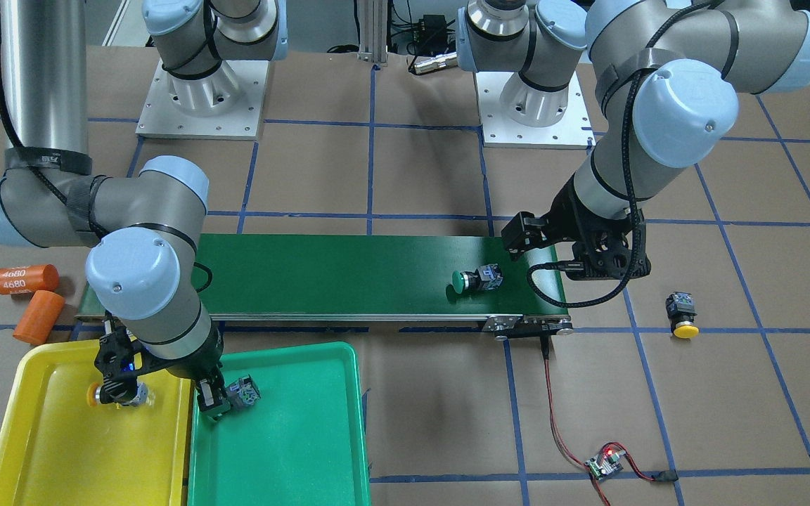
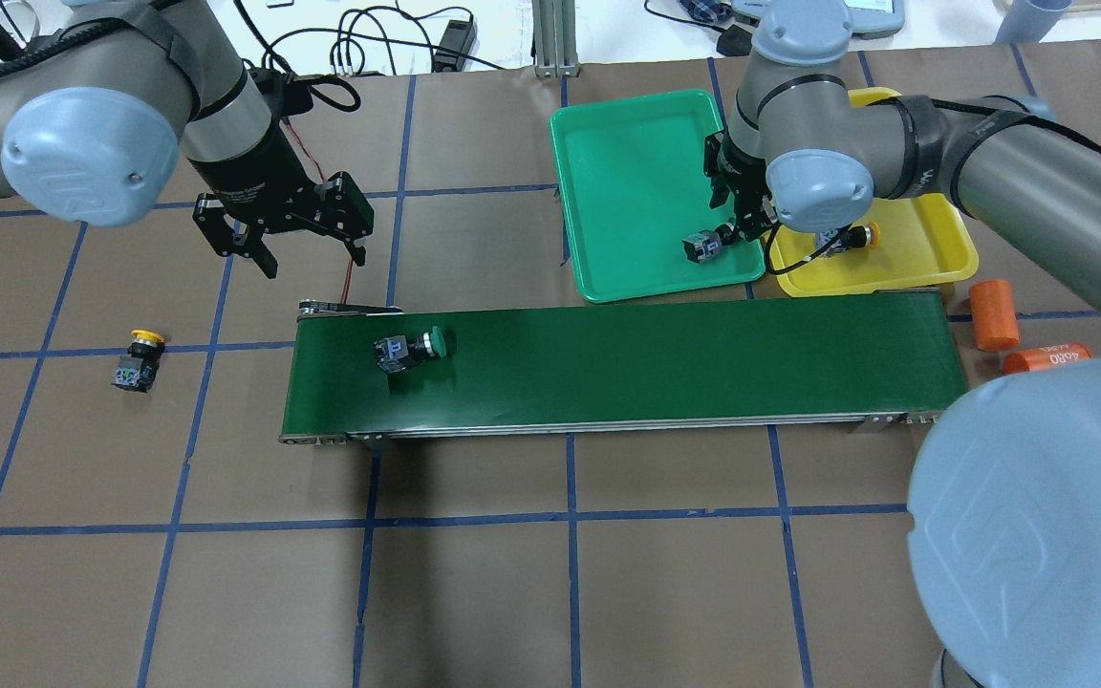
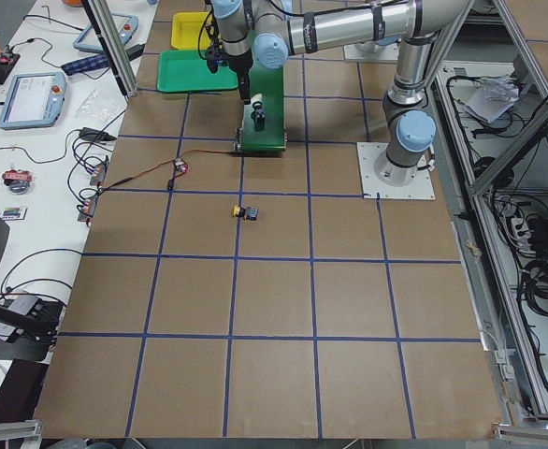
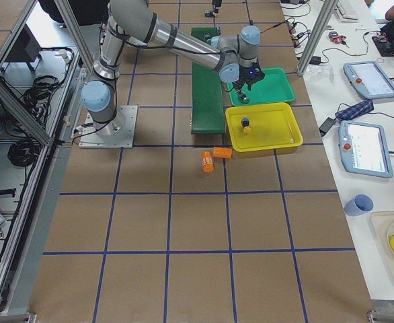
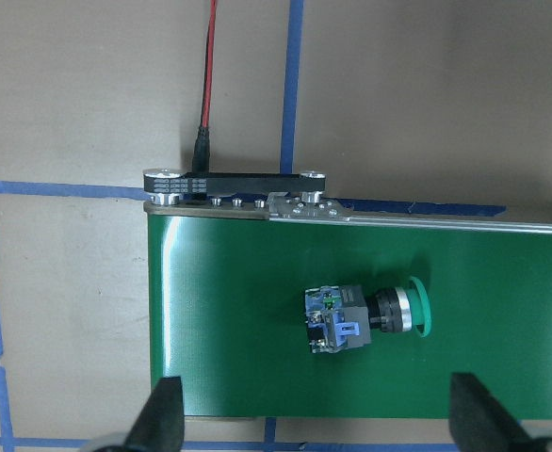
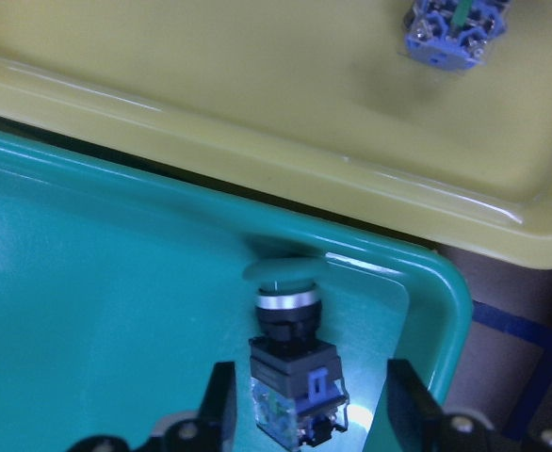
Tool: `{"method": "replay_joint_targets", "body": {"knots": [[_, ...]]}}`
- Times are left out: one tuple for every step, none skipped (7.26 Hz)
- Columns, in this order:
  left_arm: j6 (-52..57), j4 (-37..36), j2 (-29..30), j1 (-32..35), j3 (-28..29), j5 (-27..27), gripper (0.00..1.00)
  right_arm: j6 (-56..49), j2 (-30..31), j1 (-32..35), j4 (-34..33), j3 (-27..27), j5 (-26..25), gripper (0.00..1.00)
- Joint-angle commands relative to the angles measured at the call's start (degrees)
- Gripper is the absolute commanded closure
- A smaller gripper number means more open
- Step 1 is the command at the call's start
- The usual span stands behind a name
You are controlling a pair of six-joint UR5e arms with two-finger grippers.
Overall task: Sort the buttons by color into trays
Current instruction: 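Carry the green-capped button into the green tray with the right gripper while the left withdraws, then grasp a yellow-capped button from the pile with the left gripper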
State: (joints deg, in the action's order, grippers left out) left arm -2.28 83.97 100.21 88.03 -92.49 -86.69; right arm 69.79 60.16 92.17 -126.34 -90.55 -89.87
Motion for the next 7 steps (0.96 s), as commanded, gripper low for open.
{"method": "replay_joint_targets", "body": {"knots": [[0.00, 0.05, -0.10, -0.06, 0.11, -0.06, 0.00, 0.17, 1.18, -0.15, -0.14, -0.07, -0.57, 0.00], [0.17, 0.14, -0.45, -0.66, -0.06, -0.50, 0.00, -0.52, 4.06, -0.32, 1.17, -0.94, -0.48, 0.00], [0.78, 0.06, -0.36, -3.63, -0.06, -3.11, 0.00, -0.62, 6.61, -0.41, 6.14, -1.20, -0.57, 0.00], [0.88, -0.47, 0.42, -9.75, 0.02, -3.40, 0.00, -0.53, 9.51, -0.33, 12.80, -1.29, -0.48, 0.00], [2.62, -1.26, 1.65, -16.77, 0.55, -3.31, 0.00, -0.71, 12.58, -0.67, 18.70, -1.30, -0.92, 0.00], [10.73, -3.27, 2.88, -23.37, 0.90, -2.79, 0.00, -0.88, 16.44, -1.37, 23.11, -1.30, -2.23, 0.00], [12.98, -3.37, 3.58, -25.70, 0.90, -3.05, 0.00, -1.14, 20.22, -1.38, 28.90, -1.30, -2.33, 0.00]]}}
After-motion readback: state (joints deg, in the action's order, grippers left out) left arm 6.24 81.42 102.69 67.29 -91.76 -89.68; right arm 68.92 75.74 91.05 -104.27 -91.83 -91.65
